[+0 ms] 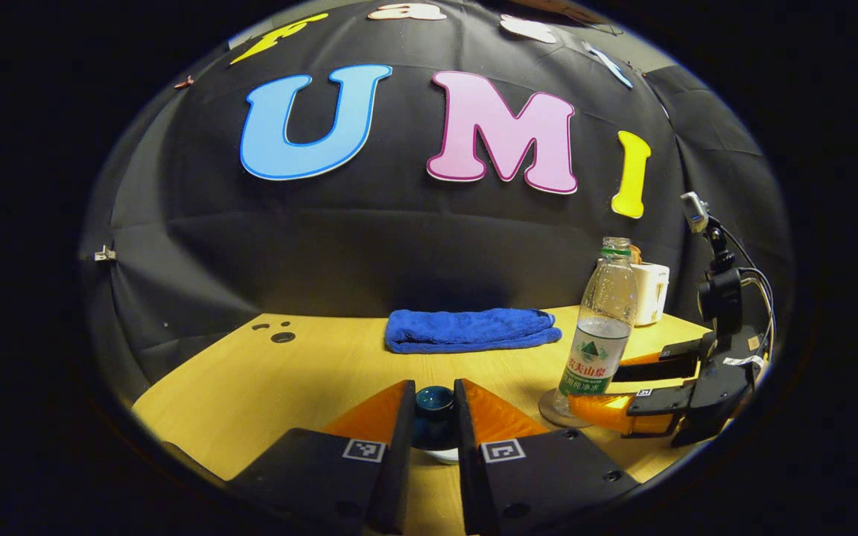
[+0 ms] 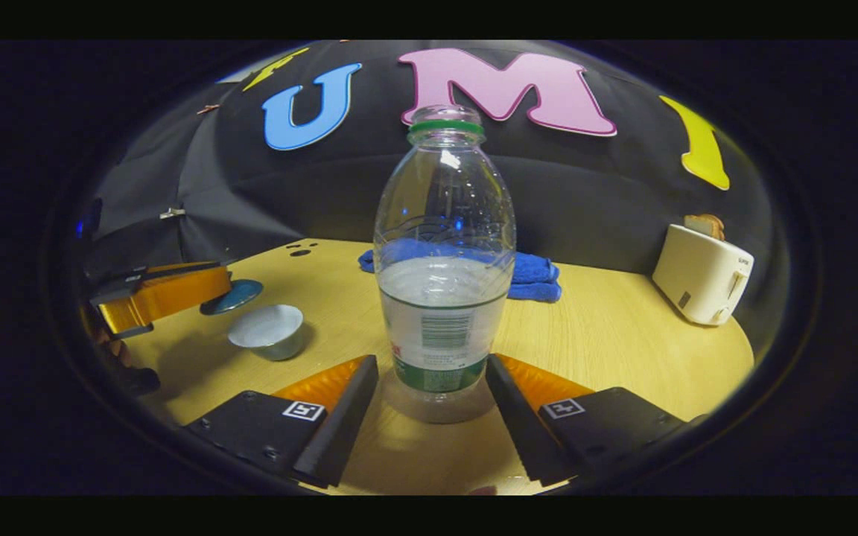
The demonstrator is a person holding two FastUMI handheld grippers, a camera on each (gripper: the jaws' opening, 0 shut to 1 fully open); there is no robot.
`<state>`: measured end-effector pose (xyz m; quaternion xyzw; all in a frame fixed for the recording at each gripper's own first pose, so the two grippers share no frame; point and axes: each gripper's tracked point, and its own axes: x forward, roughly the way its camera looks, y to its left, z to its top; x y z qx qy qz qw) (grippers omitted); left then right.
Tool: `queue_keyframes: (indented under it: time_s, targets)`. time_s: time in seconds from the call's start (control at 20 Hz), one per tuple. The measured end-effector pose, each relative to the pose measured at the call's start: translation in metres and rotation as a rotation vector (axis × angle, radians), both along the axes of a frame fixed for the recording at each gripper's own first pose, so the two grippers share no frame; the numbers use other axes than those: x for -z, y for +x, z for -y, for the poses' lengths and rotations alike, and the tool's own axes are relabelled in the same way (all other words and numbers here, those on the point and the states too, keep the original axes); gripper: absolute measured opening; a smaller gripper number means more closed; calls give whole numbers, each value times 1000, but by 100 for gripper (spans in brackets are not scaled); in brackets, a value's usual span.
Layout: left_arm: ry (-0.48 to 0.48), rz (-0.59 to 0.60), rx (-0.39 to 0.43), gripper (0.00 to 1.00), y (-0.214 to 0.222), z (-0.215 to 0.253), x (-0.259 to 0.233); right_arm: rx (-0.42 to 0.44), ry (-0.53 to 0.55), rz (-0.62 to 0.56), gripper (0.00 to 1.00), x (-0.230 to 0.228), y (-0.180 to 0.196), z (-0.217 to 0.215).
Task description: Open the teacup lid with one hand, grasp the water bottle and pour water into the teacup with the other hand; after pouring, place the water bottle on the coaster and then close the teacup lid.
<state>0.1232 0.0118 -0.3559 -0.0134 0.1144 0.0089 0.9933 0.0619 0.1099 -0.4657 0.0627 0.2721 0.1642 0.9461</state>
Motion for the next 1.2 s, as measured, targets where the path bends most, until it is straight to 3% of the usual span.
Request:
queue_keyframes:
  time_s: [0.1, 0.2, 0.25, 0.4, 1.0, 1.1, 1.2]
  targets:
    - [-2, -5, 8, 32, 4, 4, 5, -3, 6, -16, 91, 2, -9, 0]
    - [-6, -13, 16, 32, 7, 10, 10, -16, -17, -28, 86, 4, -19, 4]
    - [-3, -16, 20, 33, 9, 12, 14, -21, -33, -28, 91, 5, -23, 8]
    - [15, -30, 24, 32, 13, 14, 21, -21, -47, -39, 91, 4, -33, 21]
    - [31, -67, 21, 33, 15, 16, 39, 48, -78, -40, 91, -5, -31, 53]
    - [56, -70, 22, 36, 14, 17, 39, 52, -83, -40, 90, -6, -31, 54]
    - [59, -89, 33, 58, 14, 21, 43, 57, -82, -34, 86, -10, -31, 54]
